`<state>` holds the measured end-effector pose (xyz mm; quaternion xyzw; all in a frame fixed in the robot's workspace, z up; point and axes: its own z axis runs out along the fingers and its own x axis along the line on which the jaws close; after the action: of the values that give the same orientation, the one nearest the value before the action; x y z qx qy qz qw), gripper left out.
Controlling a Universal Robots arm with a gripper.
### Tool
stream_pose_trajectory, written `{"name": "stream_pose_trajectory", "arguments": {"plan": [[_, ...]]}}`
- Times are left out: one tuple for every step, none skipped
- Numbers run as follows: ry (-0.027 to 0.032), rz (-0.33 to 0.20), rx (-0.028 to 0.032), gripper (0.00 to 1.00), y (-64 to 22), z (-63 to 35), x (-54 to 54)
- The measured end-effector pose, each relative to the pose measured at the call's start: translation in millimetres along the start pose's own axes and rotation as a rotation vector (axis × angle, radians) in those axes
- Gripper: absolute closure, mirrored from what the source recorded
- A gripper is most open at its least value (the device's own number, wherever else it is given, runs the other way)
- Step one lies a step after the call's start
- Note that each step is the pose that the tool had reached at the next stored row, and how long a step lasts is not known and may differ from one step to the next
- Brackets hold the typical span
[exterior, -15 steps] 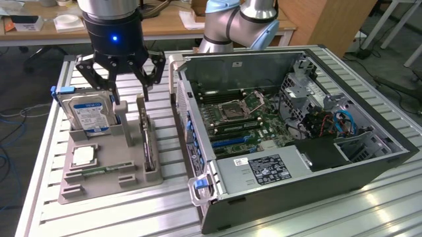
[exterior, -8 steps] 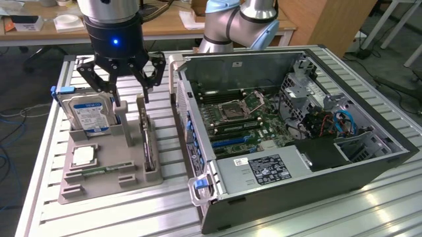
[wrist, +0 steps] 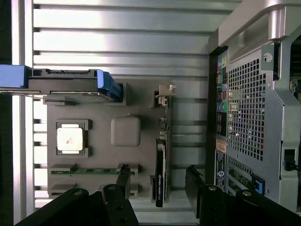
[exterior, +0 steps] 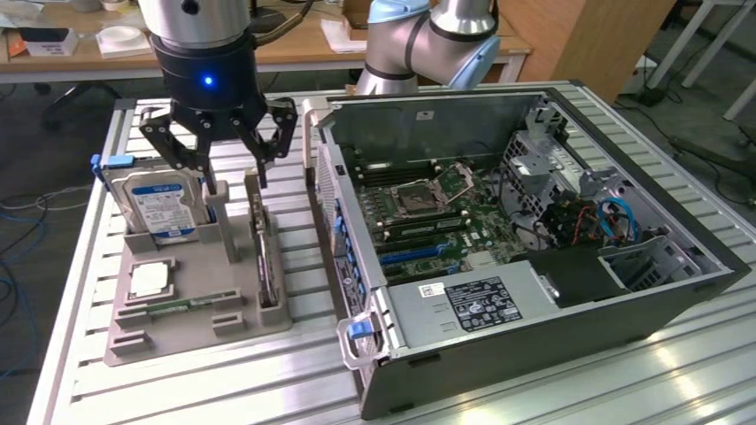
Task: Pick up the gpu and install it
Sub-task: 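Pick up the gpu and move the gpu toward the slot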
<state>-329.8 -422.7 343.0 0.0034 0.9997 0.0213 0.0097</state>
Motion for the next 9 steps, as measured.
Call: {"name": "stream_pose_trajectory", "arguments": {"plan": [[0.0, 0.0, 0.0, 0.41, 0.0, 0.7, 0.0], [0.0, 0.0, 0.0001, 0.41, -0.1, 1.3, 0.0], [0.0, 0.0, 0.0, 0.41, -0.1, 2.0, 0.0], [0.0, 0.0, 0.0001, 0.41, -0.1, 2.7, 0.1], [0.0001, 0.0, 0.0001, 0.41, -0.2, 3.4, 0.1], [0.0, 0.0, 0.0, 0.41, -0.2, 4.3, 0.1], [-0.0001, 0.0, 0.0, 0.41, -0.2, 5.1, 0.1], [0.0, 0.0, 0.0, 0.41, -0.3, 5.8, 0.1], [-0.0001, 0.0, 0.0, 0.41, -0.3, 6.6, 0.1]]}}
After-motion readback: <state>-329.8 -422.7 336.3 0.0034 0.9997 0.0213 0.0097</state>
